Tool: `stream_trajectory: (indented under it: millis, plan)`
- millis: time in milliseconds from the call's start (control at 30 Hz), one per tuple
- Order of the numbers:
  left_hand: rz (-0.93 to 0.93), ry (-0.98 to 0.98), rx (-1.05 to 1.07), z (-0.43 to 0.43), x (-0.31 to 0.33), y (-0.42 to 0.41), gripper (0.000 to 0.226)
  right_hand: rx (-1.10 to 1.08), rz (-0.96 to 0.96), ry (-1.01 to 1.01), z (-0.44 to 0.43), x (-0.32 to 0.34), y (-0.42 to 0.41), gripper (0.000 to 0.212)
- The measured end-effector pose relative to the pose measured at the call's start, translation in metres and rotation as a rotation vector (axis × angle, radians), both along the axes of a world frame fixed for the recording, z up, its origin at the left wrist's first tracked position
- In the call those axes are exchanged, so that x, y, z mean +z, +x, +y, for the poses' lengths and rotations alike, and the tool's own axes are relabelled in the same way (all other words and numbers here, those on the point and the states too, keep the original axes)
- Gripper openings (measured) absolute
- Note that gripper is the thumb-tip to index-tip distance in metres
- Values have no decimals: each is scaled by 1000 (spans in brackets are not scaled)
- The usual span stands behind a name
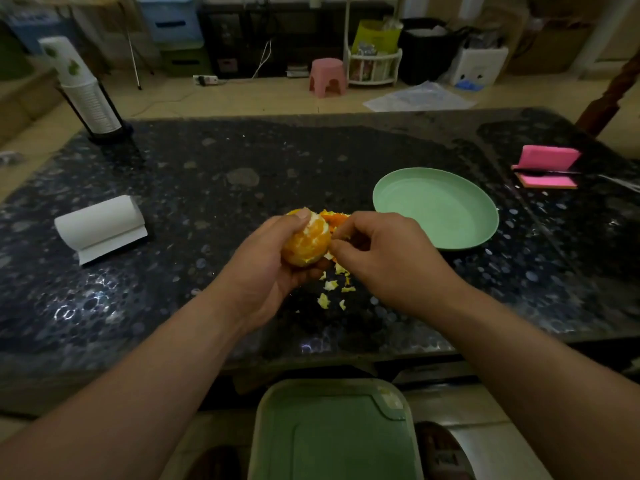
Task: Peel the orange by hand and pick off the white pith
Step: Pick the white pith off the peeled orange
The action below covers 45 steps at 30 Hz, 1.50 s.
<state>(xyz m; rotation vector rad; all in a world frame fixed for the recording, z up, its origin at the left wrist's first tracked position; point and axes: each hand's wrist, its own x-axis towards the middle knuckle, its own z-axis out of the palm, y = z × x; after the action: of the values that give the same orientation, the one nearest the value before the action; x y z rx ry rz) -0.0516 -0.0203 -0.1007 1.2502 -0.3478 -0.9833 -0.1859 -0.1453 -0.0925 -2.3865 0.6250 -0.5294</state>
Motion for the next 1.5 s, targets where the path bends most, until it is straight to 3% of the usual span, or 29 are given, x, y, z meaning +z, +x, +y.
stream_trajectory:
  millis: [200,367,500,700,1333,1500]
  plan:
    - [-99,30,13,0,-1,-3,33,0,-5,-93,2,-3,-1,10]
    - [-144,43,4,1,-2,-5,34,-43,-16,-150,6,-5,2,12]
    - [-40,12,-3,2,1,-6,39,-70,-30,-96,4,-3,3,9]
    - [87,-66,-34,4,7,-1,22,-11,-64,69,3,4,-3,8]
    - [40,-30,-28,5,5,-3,27,-10,-33,-70,5,6,-2,6]
    - [33,-10,16,3,2,-5,43,-18,-49,-118,8,2,-1,7]
